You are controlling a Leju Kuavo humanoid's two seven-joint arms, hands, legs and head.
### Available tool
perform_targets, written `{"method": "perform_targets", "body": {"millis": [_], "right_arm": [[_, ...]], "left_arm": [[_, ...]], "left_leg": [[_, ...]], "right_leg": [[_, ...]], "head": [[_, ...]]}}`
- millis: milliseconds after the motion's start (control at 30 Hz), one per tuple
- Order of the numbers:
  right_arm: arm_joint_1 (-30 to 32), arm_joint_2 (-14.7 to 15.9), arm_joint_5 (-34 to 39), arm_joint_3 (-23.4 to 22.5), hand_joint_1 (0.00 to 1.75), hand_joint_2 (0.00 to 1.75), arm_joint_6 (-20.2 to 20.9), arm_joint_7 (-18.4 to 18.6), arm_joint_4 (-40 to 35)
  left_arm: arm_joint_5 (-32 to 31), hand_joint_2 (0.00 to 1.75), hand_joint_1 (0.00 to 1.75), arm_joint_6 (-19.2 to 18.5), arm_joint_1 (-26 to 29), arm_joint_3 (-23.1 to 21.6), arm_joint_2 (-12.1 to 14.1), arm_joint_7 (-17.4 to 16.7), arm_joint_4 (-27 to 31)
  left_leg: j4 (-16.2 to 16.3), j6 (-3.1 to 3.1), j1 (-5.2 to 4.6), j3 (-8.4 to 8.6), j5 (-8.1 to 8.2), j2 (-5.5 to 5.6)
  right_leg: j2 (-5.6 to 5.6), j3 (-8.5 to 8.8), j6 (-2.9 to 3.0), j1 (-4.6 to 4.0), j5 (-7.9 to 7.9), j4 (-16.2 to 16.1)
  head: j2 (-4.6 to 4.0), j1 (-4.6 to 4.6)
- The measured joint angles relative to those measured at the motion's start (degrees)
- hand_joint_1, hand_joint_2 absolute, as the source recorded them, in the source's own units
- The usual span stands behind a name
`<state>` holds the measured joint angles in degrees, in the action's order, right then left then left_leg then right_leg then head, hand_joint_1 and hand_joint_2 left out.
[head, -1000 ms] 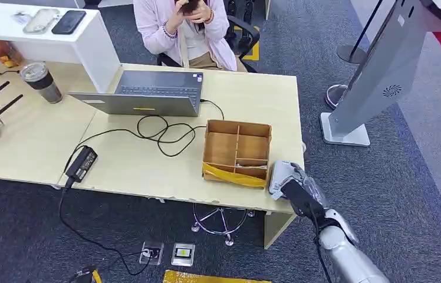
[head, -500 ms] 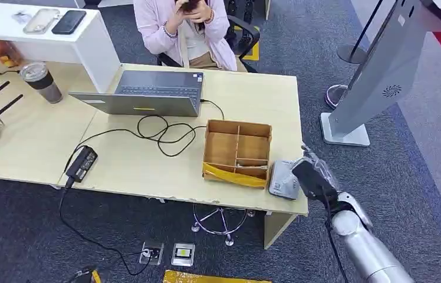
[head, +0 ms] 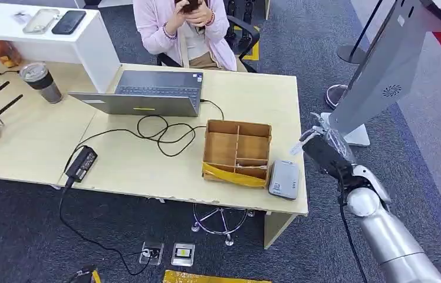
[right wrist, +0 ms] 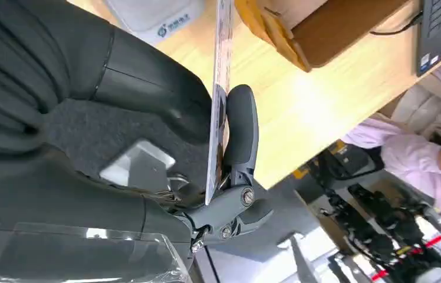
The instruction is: Pass the card to the sensor for recognition and then transmit it.
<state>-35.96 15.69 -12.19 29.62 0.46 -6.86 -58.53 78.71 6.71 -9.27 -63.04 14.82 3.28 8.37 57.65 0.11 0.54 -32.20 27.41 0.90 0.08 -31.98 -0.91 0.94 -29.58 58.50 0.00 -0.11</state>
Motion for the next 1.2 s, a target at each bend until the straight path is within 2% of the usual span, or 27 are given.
{"method": "perform_targets", "body": {"millis": [200,400,533,800,1200], "right_arm": [[-5.2,-3.9,-4.8,0.6,1.75,1.75,1.5,-0.8,0.8],[-13.0,-9.5,-10.7,2.1,1.75,1.75,0.7,-1.4,8.9],[-17.5,-11.7,-13.2,2.9,1.75,1.75,-0.3,-1.4,15.2],[-22.1,-13.8,-14.5,3.6,1.75,1.75,-0.8,-1.6,24.3],[-23.1,-14.3,-14.6,3.8,1.75,1.75,-2.0,-2.3,30.8]], "left_arm": [[-1.7,0.0,0.0,-0.2,-0.3,-0.1,-0.2,0.1,0.0],[-4.2,0.0,0.0,-1.0,-2.0,-0.4,-0.6,-0.2,0.0],[-5.4,0.0,0.0,-1.0,-3.3,-1.3,-0.8,-1.3,0.0],[-5.9,0.0,0.0,-1.1,-4.9,-2.1,-1.0,-2.4,0.0],[-5.9,0.0,0.0,-1.2,-5.5,-2.7,-1.0,-2.8,0.0]], "left_leg": [[0.0,-0.01,0.01,0.0,-0.01,-0.01],[0.0,-0.06,0.05,-0.01,-0.04,0.03],[0.0,-0.06,0.04,-0.02,-0.05,0.06],[0.0,-0.05,0.03,-0.02,-0.04,0.03],[0.0,-0.06,0.04,-0.01,-0.04,0.03]], "right_leg": [[0.01,-0.02,0.0,-0.01,0.0,0.0],[-0.04,-0.02,0.0,-0.05,0.0,0.0],[-0.06,-0.02,0.0,-0.04,0.0,0.0],[-0.01,-0.04,0.0,-0.03,0.0,0.0],[0.0,-0.04,0.0,-0.04,0.0,0.0]], "head": [[0.0,0.0],[0.0,0.0],[0.0,0.0],[0.0,0.0],[0.0,0.02]]}}
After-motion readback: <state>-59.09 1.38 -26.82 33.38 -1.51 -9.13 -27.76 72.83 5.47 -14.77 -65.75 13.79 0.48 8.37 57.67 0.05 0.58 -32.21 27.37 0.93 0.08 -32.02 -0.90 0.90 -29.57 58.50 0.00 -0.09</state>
